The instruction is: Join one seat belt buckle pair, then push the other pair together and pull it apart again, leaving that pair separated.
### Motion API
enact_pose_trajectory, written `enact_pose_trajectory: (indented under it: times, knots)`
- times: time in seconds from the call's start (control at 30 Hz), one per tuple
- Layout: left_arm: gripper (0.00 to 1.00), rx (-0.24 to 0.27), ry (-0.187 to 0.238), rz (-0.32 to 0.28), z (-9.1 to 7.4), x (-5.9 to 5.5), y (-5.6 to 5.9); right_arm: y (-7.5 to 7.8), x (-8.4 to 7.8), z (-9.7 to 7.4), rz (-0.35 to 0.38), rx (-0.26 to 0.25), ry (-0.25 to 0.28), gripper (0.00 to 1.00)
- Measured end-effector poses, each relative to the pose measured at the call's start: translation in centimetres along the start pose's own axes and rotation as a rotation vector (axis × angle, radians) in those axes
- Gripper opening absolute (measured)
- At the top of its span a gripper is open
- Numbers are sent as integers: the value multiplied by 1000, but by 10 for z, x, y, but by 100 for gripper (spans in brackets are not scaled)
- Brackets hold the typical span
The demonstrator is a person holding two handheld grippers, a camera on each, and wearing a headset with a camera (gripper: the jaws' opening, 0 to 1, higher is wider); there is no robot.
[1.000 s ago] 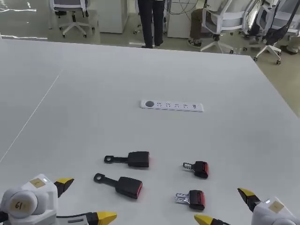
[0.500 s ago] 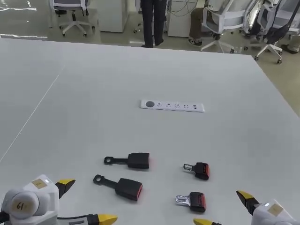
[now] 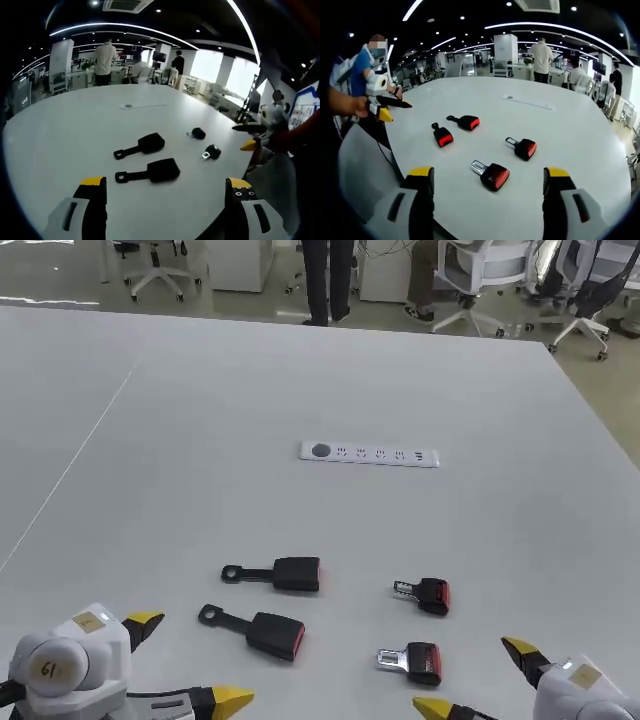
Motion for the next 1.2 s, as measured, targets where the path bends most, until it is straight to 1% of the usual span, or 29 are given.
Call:
enact_pose_trajectory:
  times: [0.17, 0.27, 0.33, 0.57, 0.63, 0.7, 0.8, 0.87, 0.93, 1.03, 1.07, 1.13, 1.2]
  knots:
    - [100, -1, -10, -6, 5, 0, -2, 1, -2, 5, 1, 13, -6, 92]
    - [100, -5, 1, 9, 8, 1, -2, 2, -2, 9, -1, 20, -9, 91]
    - [100, -10, -10, 5, 12, 1, -2, 2, -3, 11, -1, 25, -15, 91]
    - [99, -20, -25, 20, 22, 0, -6, 5, -6, 23, -14, 49, -29, 89]
    - [98, -26, -21, 36, 24, 1, -7, 5, -7, 28, -11, 57, -41, 89]
    - [98, -30, -30, 37, 28, 2, -8, 5, -7, 30, -18, 64, -42, 88]
    - [98, -34, -30, 45, 32, 3, -10, 5, -8, 35, -24, 80, -52, 87]
    - [98, -39, -38, 43, 36, 4, -10, 6, -9, 37, -29, 87, -56, 85]
    - [98, -43, -43, 55, 39, 4, -11, 8, -9, 39, -26, 95, -58, 84]
    - [97, -58, -43, 82, 44, 3, -12, 10, -10, 43, -43, 107, -72, 83]
    - [98, -64, -48, 95, 44, 5, -11, 10, -11, 43, -44, 110, -73, 83]
    - [99, -72, -47, 129, 48, 5, -12, 10, -13, 46, -60, 137, -87, 83]
    - [97, -86, -56, 155, 52, 3, -12, 10, -15, 48, -92, 157, -102, 82]
Point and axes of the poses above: the centre of the closed fingertips' face, and the gripper's own axes: z roughly forward along the fingers, y roughly to its right, x roughly out of its top, the point moved 7 cm from there along -z, roughly backward along the fingers, and after that the axes turned 5 degrees about -z, right-handed, at the moved point
